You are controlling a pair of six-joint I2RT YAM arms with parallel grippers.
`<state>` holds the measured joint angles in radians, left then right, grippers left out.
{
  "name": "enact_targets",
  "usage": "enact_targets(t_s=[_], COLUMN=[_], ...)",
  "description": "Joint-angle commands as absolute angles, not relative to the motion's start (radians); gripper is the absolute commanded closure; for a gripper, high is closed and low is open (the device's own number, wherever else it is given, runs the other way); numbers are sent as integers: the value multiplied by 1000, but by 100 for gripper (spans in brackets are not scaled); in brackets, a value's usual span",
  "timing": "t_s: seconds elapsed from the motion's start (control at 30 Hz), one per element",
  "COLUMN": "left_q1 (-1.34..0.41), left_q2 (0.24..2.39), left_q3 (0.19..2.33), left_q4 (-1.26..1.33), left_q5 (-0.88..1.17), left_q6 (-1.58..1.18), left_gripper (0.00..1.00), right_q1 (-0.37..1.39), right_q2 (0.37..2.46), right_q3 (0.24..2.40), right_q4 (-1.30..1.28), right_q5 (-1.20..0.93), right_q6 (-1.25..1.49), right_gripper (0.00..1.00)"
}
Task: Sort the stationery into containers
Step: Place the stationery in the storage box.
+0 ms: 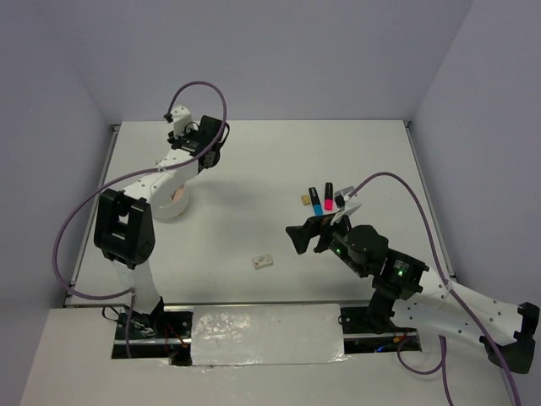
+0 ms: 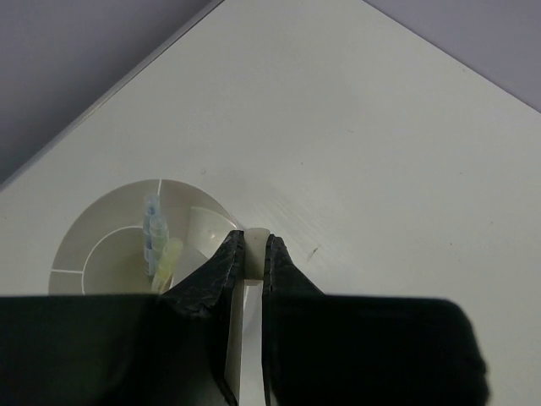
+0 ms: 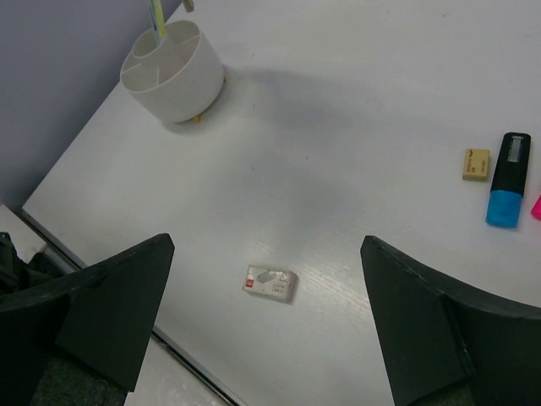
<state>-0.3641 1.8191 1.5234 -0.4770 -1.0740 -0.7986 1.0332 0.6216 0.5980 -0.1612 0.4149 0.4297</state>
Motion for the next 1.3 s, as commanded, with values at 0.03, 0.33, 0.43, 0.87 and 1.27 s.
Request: enact_targets(t_s=[0.03, 0.33, 0.43, 0.87, 1.27], left_q1=[-351, -313, -310, -298, -296], left_q2=[1873, 1902, 1891, 1847, 1804], left_q3=[1583, 1552, 1529, 1454, 1503], left_q4=[-485, -518, -495, -451, -416], left_q5=[-1143, -1129, -1121, -1118, -970], left_q6=[-798, -864, -845, -821, -736], left_gripper=[100, 98, 95, 59, 52], right_q1=[1031, 1031, 1031, 1031, 970], right_q2=[626, 669, 667, 692, 771], right_q3=[594, 611, 603, 607, 617], right_q4=[-156, -146, -140, -124, -136], right_q5=[417, 393, 394, 379, 353], right_q6=[419, 388, 390, 391, 408], right_gripper=[0, 0, 0, 0, 0])
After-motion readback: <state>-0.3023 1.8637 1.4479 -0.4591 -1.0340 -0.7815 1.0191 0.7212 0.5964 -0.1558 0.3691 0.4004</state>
